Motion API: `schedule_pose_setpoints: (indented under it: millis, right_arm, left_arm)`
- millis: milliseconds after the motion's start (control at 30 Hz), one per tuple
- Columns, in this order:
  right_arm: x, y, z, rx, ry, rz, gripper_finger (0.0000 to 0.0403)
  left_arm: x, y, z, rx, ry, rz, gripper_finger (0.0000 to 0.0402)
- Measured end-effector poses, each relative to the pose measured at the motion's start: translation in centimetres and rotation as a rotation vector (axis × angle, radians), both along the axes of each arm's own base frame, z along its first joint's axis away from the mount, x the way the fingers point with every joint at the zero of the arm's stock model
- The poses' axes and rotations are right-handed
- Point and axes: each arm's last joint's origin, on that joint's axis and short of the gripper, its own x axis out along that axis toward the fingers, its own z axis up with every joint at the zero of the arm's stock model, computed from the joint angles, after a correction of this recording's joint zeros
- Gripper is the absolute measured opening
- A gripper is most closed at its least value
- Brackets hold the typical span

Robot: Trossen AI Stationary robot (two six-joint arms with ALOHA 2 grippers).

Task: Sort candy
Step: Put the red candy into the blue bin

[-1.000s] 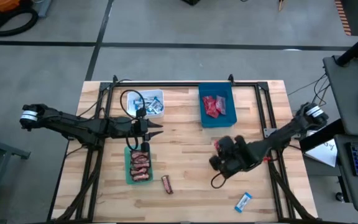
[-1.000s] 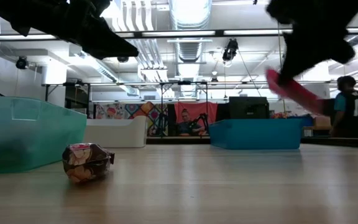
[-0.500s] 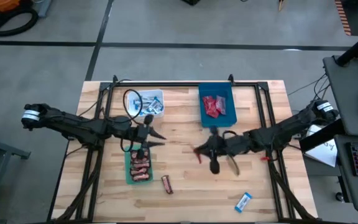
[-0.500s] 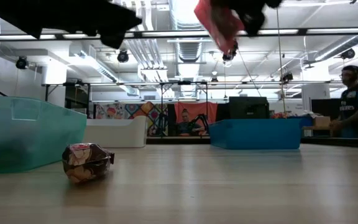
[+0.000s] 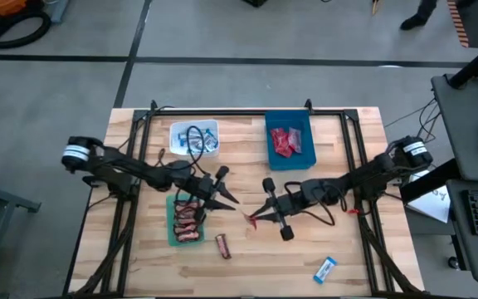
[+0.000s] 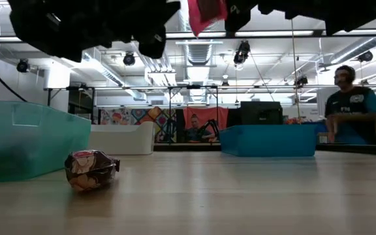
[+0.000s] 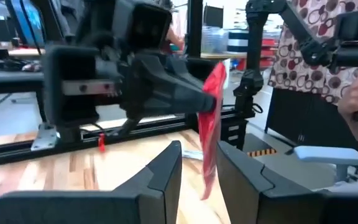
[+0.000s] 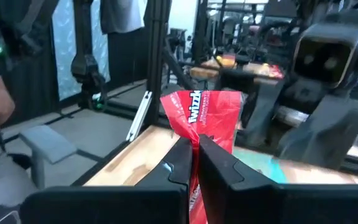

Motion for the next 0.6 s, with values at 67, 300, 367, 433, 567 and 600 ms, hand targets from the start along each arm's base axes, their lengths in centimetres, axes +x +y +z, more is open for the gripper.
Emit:
schedule_pose_setpoints:
  millis: [67, 300, 367, 433, 567, 600]
  right_arm:
    - [0.1, 0.0, 0.0, 0.005, -0.012, -0.005, 0.0013]
    - [0.1, -0.3, 0.4, 0.012, -0.021, -0.062, 0.0013]
    - [-0.1, -0.7, 0.8, 0.025, -0.005, -0.171, 0.0013]
    - [-0.4, -1.2, 1.0, 0.036, 0.044, -0.317, 0.0013]
    - [-1.5, -2.7, 1.8, 0.051, 0.173, -0.688, 0.0013]
    - [-1.9, -3.2, 2.0, 0.055, 0.202, -0.784, 0.0013]
  left_arm:
    - [0.5, 0.0, -0.4, -0.007, 0.009, -0.003, 0.0085]
    - [2.1, -0.2, -1.0, -0.011, 0.032, -0.008, 0.0111]
    - [2.3, 0.1, -1.3, -0.008, 0.075, -0.001, 0.0117]
    - [2.0, 0.7, -1.8, 0.009, 0.191, 0.020, 0.0121]
    - [0.6, 2.3, -2.1, 0.015, 0.467, 0.122, 0.0123]
    - [0.2, 2.6, -2.2, 0.020, 0.525, 0.158, 0.0123]
